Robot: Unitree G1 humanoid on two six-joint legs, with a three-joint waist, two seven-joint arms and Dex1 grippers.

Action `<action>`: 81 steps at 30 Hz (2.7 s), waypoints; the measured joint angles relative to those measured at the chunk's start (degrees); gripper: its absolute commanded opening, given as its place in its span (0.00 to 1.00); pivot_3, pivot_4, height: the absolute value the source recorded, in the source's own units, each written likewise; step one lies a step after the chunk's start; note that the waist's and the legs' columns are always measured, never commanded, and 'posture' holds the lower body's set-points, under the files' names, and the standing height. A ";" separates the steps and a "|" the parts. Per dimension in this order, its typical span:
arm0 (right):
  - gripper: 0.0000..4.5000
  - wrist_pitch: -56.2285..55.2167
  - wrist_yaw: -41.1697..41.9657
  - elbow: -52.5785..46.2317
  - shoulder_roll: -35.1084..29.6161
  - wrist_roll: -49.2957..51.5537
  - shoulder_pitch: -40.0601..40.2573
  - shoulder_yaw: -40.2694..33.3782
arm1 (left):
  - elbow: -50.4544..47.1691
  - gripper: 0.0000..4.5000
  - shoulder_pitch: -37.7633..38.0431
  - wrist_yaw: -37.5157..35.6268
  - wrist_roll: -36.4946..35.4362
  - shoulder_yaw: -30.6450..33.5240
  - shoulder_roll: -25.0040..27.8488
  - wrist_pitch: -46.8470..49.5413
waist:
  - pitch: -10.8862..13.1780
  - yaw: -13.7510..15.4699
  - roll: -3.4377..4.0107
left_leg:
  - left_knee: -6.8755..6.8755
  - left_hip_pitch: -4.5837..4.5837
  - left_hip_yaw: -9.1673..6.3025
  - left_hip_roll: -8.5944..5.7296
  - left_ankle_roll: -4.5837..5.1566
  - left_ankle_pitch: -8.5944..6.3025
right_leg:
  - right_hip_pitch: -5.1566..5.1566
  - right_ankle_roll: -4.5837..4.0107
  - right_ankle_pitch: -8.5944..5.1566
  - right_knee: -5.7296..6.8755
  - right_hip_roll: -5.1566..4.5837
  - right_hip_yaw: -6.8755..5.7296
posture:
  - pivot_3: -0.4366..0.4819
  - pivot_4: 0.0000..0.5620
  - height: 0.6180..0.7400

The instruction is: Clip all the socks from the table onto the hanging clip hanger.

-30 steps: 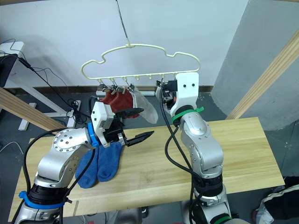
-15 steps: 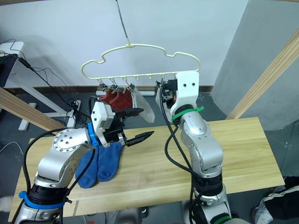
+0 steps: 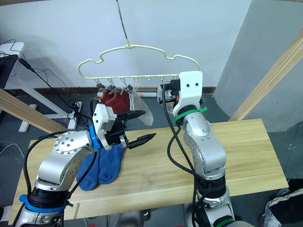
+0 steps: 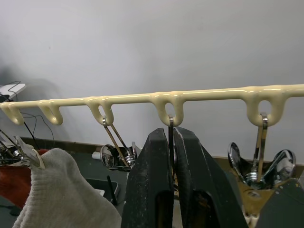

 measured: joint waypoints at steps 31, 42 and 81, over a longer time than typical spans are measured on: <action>0.00 0.60 1.09 0.10 -0.96 0.01 -0.23 0.54 | 11.87 0.88 8.46 40.35 9.02 12.85 -14.84 26.50 | -0.74 -0.54 -0.14 | 0.05 0.01 -0.06 -0.02 0.03 0.01 | 0.02 0.04 0.13 0.04 -0.02 -0.04 | 0.23 0.50 1.00; 0.00 0.67 1.09 0.10 -0.91 0.01 -0.22 0.55 | 11.73 0.28 8.71 38.94 10.16 11.63 -13.38 27.25 | -0.93 -0.58 -0.16 | 0.05 0.02 -0.05 -0.02 0.02 0.01 | 0.03 0.04 0.15 0.02 -0.02 -0.02 | 0.23 0.50 1.00; 0.00 2.84 0.92 -0.80 -1.37 0.00 -0.64 0.16 | 17.23 0.01 -10.24 14.11 10.10 -7.95 -23.43 -6.36 | -0.93 -0.97 -0.17 | 0.05 -0.03 0.07 -0.11 0.06 0.03 | 0.02 0.10 0.20 -0.09 0.03 0.09 | 0.18 0.50 1.00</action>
